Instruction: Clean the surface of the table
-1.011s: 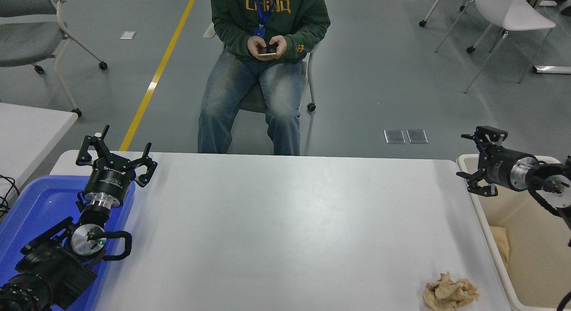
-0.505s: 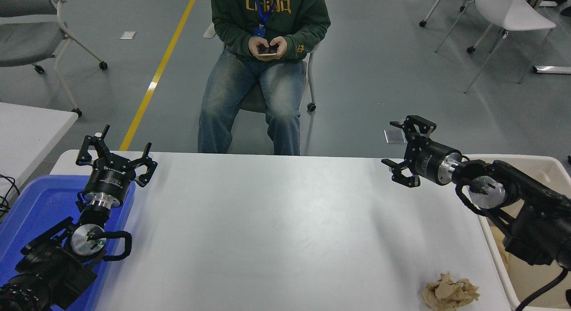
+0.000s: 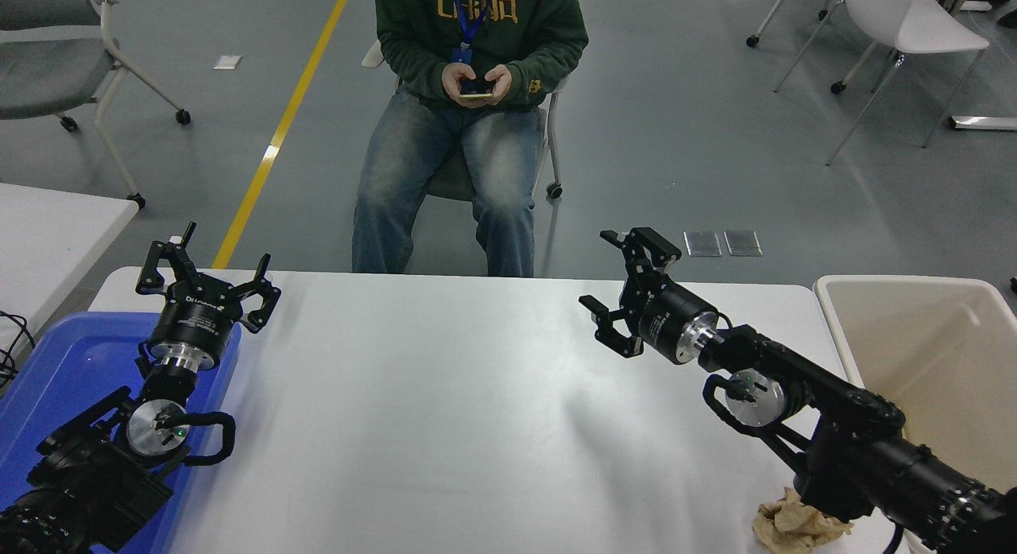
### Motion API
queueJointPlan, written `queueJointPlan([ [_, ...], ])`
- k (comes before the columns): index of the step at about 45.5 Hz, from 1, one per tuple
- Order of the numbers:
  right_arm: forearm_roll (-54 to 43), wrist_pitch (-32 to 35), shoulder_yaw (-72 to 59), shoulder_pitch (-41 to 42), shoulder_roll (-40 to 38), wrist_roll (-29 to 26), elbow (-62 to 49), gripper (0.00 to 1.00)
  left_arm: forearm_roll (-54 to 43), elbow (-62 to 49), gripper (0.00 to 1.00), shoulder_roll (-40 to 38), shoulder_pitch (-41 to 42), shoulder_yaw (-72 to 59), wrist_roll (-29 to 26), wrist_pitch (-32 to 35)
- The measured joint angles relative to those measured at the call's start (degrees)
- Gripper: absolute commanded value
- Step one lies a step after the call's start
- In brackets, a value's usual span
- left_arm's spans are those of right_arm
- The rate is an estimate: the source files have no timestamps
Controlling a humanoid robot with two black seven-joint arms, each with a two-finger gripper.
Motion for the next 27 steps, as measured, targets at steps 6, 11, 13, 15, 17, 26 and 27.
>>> queueJointPlan([
  [6,-0.4,-0.5,1.3,-1.3,1.4,1.5,-0.4,1.0,0.0,0.0,1.0,0.0,0.0,0.0,0.0,0.0],
  [11,-0.6,-1.0,2.0,-2.3,2.2,2.8,-0.8,1.0,0.0,0.0,1.0,0.0,0.0,0.0,0.0,0.0],
  [13,-0.5,-1.1,2.2,-2.6,2.4,3.3,-1.1,1.0,0.0,0.0,1.0,0.0,0.0,0.0,0.0,0.0],
  [15,-0.4,-1.3,2.5,-2.9,2.6,3.9,-1.5,1.0,0.0,0.0,1.0,0.0,0.0,0.0,0.0,0.0],
  [17,-0.3,-1.3,2.9,-3.1,2.8,4.5,-2.0,1.0,0.0,0.0,1.0,0.0,0.0,0.0,0.0,0.0],
  [26,-0.1,-1.7,4.5,-3.9,3.5,6.1,-3.1,1.0,0.0,0.0,1.0,0.0,0.0,0.0,0.0,0.0],
  [27,-0.1,-1.8,4.7,-4.0,3.6,6.2,-3.2,1.0,0.0,0.0,1.0,0.0,0.0,0.0,0.0,0.0],
])
